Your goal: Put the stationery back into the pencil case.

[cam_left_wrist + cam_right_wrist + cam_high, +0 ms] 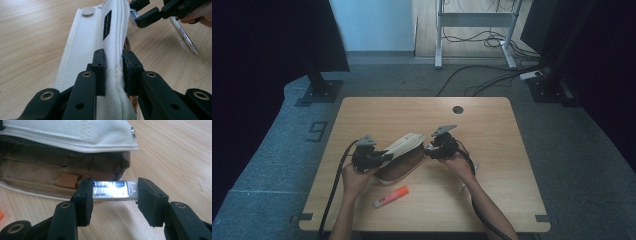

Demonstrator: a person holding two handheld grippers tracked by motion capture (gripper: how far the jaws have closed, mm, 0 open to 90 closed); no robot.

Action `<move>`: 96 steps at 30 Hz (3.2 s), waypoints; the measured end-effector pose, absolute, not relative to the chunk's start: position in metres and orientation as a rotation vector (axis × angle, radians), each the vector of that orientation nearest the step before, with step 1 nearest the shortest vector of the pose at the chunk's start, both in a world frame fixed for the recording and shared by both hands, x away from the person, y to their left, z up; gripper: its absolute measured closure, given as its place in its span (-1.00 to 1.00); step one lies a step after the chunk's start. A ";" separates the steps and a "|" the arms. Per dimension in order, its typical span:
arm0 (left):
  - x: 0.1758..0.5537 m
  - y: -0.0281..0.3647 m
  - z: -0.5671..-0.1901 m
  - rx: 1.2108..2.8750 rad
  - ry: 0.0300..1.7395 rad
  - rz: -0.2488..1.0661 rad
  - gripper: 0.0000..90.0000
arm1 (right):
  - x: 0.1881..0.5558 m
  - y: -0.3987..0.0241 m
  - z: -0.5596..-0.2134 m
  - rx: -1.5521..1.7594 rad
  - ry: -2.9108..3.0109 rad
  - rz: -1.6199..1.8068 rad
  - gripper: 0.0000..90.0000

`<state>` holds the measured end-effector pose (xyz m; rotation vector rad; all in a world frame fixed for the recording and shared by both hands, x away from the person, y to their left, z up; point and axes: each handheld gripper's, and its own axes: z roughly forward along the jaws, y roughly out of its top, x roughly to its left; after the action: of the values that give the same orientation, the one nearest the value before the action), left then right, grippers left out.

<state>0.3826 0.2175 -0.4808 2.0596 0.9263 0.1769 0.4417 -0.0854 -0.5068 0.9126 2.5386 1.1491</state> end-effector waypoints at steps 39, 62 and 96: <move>0.381 0.214 -0.480 2.068 0.906 0.163 0.65 | 0.462 -0.028 -0.535 0.907 2.543 1.112 0.05; 0.382 0.214 -0.482 2.068 0.910 0.156 0.66 | 0.451 -0.045 -0.520 0.832 2.590 1.066 -0.32; 0.382 0.216 -0.483 2.061 0.913 0.153 0.64 | 0.419 -0.145 -0.499 0.934 2.478 1.101 -0.34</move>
<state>0.3825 0.2159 -0.4829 2.0610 0.9130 0.1533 0.4189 -0.1445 -0.4988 0.9338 2.4782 1.1008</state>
